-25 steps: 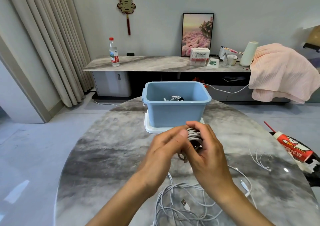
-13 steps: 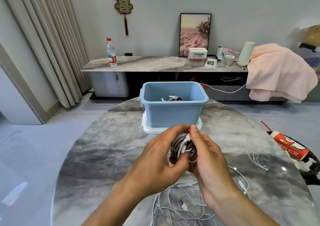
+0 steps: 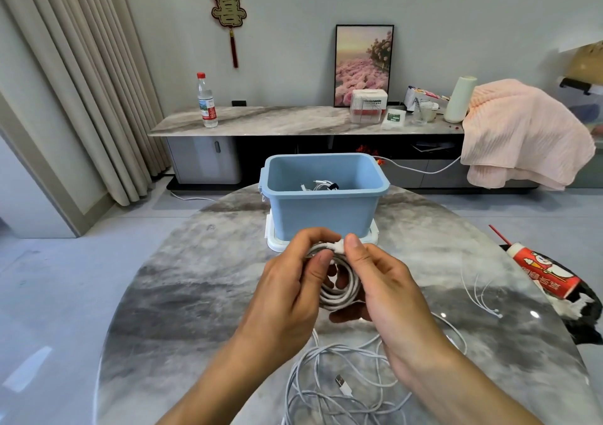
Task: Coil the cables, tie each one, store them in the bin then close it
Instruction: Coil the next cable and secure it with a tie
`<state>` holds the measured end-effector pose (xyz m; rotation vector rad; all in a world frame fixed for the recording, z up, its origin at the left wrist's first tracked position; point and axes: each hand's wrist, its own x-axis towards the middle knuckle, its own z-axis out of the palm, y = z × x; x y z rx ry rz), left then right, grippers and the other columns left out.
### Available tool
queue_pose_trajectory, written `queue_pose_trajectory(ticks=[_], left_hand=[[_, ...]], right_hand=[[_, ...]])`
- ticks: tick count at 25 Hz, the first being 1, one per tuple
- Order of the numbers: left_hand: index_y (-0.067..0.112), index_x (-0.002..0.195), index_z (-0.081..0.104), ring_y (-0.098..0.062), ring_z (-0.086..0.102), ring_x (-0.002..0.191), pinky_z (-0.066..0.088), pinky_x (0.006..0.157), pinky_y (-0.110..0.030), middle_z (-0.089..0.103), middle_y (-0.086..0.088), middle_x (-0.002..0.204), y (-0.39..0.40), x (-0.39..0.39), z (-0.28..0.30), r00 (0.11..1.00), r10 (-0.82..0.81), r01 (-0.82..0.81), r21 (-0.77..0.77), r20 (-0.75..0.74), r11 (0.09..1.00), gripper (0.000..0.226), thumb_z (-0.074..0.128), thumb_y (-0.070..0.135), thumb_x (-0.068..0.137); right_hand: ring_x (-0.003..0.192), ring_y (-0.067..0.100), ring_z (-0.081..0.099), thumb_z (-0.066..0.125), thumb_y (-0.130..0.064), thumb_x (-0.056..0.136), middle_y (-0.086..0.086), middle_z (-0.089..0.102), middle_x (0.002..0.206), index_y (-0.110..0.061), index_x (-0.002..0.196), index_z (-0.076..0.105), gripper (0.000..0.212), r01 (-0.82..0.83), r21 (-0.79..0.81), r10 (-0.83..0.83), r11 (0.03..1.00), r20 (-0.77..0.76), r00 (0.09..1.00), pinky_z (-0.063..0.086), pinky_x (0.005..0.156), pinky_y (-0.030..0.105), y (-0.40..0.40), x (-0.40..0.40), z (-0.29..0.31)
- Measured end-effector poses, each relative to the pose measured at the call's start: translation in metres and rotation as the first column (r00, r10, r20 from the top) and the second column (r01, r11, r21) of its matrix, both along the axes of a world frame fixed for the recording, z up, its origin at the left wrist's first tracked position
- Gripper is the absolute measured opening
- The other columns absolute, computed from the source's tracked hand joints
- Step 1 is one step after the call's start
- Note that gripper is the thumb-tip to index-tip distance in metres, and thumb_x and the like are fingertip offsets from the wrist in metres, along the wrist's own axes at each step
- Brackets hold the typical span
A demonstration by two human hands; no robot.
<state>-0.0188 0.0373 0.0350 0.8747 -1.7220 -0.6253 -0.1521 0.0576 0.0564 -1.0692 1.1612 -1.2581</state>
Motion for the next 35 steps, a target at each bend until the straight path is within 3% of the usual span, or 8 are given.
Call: queue_pose_trajectory(ticks=[8,11,14,19,25,27,31,35], left_hand=[[0.011,0.11,0.064,-0.023,0.068,0.08,0.056,0.071,-0.029,0.073,-0.013,0.088,0.006,-0.03,-0.018,0.75,0.13,0.276,0.486,-0.648,0.829,0.031,0.065,0.03,0.085],[0.021,0.122,0.061,-0.022,0.065,0.09,0.053,0.084,-0.032,0.067,-0.013,0.093,0.005,-0.027,-0.022,0.832,-0.062,0.338,0.414,-0.552,0.845,0.03,0.057,0.031,0.094],[0.014,0.116,0.062,-0.016,0.061,0.077,0.052,0.074,-0.028,0.066,-0.005,0.081,0.002,-0.026,-0.015,0.886,-0.049,0.241,0.367,-0.461,0.899,0.029,0.047,0.026,0.094],[0.017,0.1,0.063,-0.014,0.054,0.064,0.047,0.061,-0.028,0.059,0.0,0.067,-0.001,-0.025,-0.024,0.937,0.049,0.095,0.39,-0.345,0.916,0.017,0.046,0.016,0.103],[0.02,0.098,0.061,-0.01,0.053,0.064,0.044,0.061,-0.026,0.058,0.009,0.066,-0.014,-0.031,-0.04,0.983,0.094,-0.03,0.369,-0.157,0.929,0.018,0.045,0.012,0.102],[0.022,0.098,0.061,-0.008,0.054,0.064,0.044,0.062,-0.024,0.06,0.011,0.066,-0.016,-0.034,-0.044,0.987,0.102,-0.048,0.386,-0.121,0.921,0.019,0.045,0.013,0.102],[0.018,0.1,0.061,-0.006,0.051,0.059,0.056,0.064,-0.037,0.057,0.009,0.065,-0.018,-0.037,-0.051,0.977,0.11,-0.003,0.498,-0.185,0.867,0.021,0.042,0.01,0.104],[0.011,0.1,0.06,-0.009,0.052,0.056,0.061,0.058,-0.04,0.053,0.002,0.064,-0.018,-0.04,-0.051,0.952,0.121,0.065,0.573,-0.28,0.817,0.021,0.039,0.009,0.104]], right_hand=[[0.068,0.009,0.068,0.048,-0.041,0.099,-0.008,0.07,0.077,-0.025,0.09,0.055,0.019,0.168,-0.454,-0.36,0.875,-0.379,0.852,0.054,0.06,0.037,-0.004,0.009,-0.039],[0.067,0.01,0.069,0.053,-0.031,0.101,-0.003,0.071,0.074,-0.019,0.087,0.058,0.019,0.271,-0.35,-0.354,0.897,-0.2,0.914,0.053,0.061,0.028,-0.012,0.001,-0.037],[0.066,0.007,0.066,0.053,-0.024,0.1,-0.001,0.071,0.073,-0.014,0.087,0.061,0.018,0.245,-0.28,-0.278,0.928,-0.084,0.957,0.049,0.062,0.018,-0.014,-0.003,-0.033],[0.065,0.012,0.062,0.047,-0.035,0.103,-0.001,0.067,0.073,-0.02,0.089,0.056,0.022,0.107,-0.226,-0.179,0.968,-0.326,0.928,0.054,0.063,0.039,-0.016,-0.005,-0.047],[0.072,0.015,0.067,0.044,-0.049,0.1,-0.005,0.071,0.081,-0.023,0.091,0.062,0.033,-0.055,0.047,0.073,0.997,-0.688,0.722,0.051,0.067,0.034,-0.044,-0.059,-0.027],[0.063,0.014,0.066,0.055,-0.035,0.097,-0.004,0.073,0.078,-0.021,0.085,0.066,0.021,0.039,0.064,0.018,0.997,-0.71,0.704,0.052,0.061,0.031,-0.068,-0.106,-0.028],[0.076,0.022,0.067,0.066,-0.013,0.086,0.002,0.075,0.085,-0.028,0.067,0.062,0.024,0.307,0.072,-0.083,0.949,-0.881,0.465,0.054,0.075,0.034,-0.083,-0.208,-0.076],[0.101,0.03,0.064,0.066,-0.015,0.085,0.005,0.072,0.11,-0.029,0.084,0.067,0.014,0.472,0.106,-0.02,0.875,-0.967,0.254,0.052,0.086,0.035,-0.07,-0.266,-0.129]])
